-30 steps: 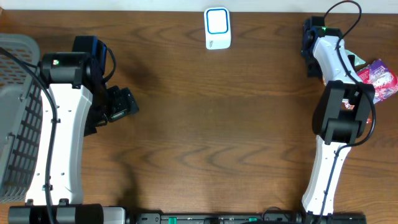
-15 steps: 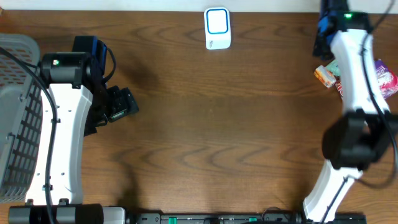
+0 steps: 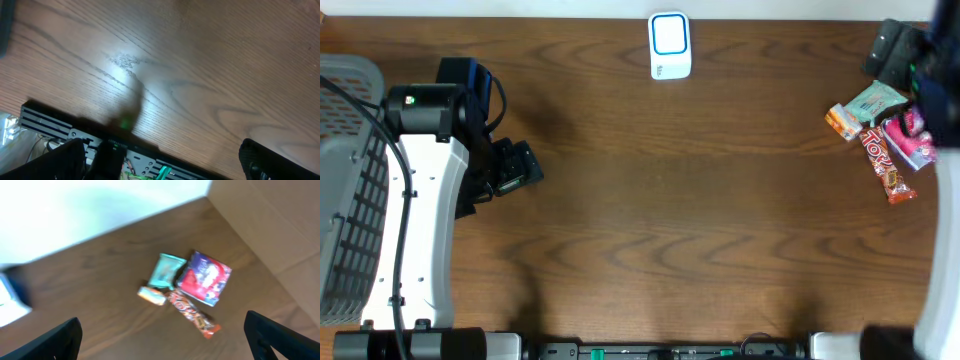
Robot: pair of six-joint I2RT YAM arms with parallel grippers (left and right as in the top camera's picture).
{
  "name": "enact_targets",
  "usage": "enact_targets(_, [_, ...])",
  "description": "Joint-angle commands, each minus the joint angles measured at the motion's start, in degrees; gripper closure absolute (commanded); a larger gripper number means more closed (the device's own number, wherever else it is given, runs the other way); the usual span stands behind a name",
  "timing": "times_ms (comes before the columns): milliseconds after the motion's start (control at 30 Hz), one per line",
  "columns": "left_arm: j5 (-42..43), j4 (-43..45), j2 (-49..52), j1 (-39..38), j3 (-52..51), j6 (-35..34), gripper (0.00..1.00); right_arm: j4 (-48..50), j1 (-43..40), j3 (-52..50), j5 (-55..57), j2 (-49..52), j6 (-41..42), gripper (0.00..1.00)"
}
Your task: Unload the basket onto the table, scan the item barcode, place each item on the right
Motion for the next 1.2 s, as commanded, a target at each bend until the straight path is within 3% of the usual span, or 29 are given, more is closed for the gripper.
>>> enact_targets(0, [-0.9, -0.2, 0.2, 0.1, -0.1, -0.3, 0.02, -2.3, 1.9, 0.3, -5.8, -5.3, 3.1, 0.01])
enact_targets(167, [-0.9, -0.2, 0.2, 0.1, -0.1, -0.3, 0.02, -6.4, 6.1, -3.8, -6.4, -12.0, 4.6, 0.02])
enact_targets(433, [-0.9, -0.2, 0.2, 0.1, -0.1, -0.3, 0.02, -5.3, 14.7, -22.5, -7.9, -23.8, 5.3, 0.01])
enact_targets(667, [-0.9, -0.2, 0.2, 0.1, -0.1, -0.3, 0.02, -6.6, 17.2, -35.7, -19.6, -31.4, 7.2, 0.01])
enact_targets(833, [-0.9, -0.2, 0.2, 0.1, -0.1, -0.3, 0.02, -10.6, 17.2, -39.4, -25.9, -32.0, 7.2, 0.01])
enact_targets(1167, [-0.9, -0.2, 0.2, 0.1, -0.1, -0.3, 0.02, -12.5, 17.2, -40.6, -25.7, -31.4, 7.2, 0.01])
